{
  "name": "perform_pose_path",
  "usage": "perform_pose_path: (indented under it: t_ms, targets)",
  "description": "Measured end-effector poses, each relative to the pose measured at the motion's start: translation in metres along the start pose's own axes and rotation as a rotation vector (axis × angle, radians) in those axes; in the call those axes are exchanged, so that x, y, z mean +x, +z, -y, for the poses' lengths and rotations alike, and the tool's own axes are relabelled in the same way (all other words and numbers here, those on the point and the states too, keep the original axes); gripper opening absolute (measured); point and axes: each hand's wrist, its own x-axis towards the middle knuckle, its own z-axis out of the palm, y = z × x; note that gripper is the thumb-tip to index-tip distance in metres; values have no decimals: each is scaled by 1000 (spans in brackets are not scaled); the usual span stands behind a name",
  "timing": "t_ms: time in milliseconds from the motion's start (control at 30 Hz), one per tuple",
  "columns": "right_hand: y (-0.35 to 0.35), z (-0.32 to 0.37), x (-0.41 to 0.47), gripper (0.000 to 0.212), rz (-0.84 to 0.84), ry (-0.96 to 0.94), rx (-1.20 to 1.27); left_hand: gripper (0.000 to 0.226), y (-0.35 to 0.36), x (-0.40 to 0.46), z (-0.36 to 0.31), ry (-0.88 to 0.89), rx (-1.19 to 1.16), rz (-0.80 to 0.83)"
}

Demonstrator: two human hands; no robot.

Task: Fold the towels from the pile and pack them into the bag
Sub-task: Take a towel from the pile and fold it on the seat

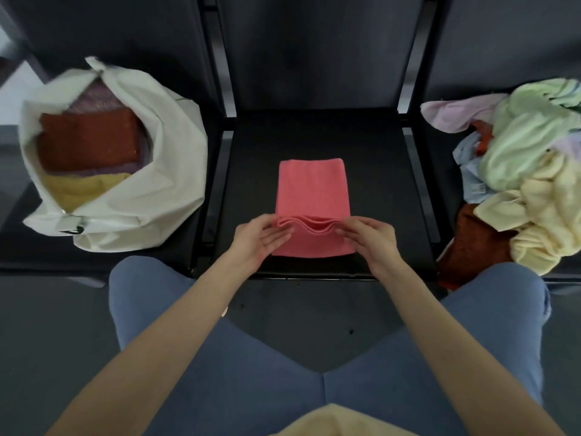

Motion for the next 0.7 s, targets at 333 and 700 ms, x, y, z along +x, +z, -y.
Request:
perform_pose_path:
  t_ms: [333, 700]
  targets:
    - [21, -15, 49, 52, -139, -85, -335, 50, 12, 50, 10, 71, 165, -104]
    - [-17, -35, 41, 81, 272, -611, -1634, 52, -34, 46, 30, 783, 1678, 237]
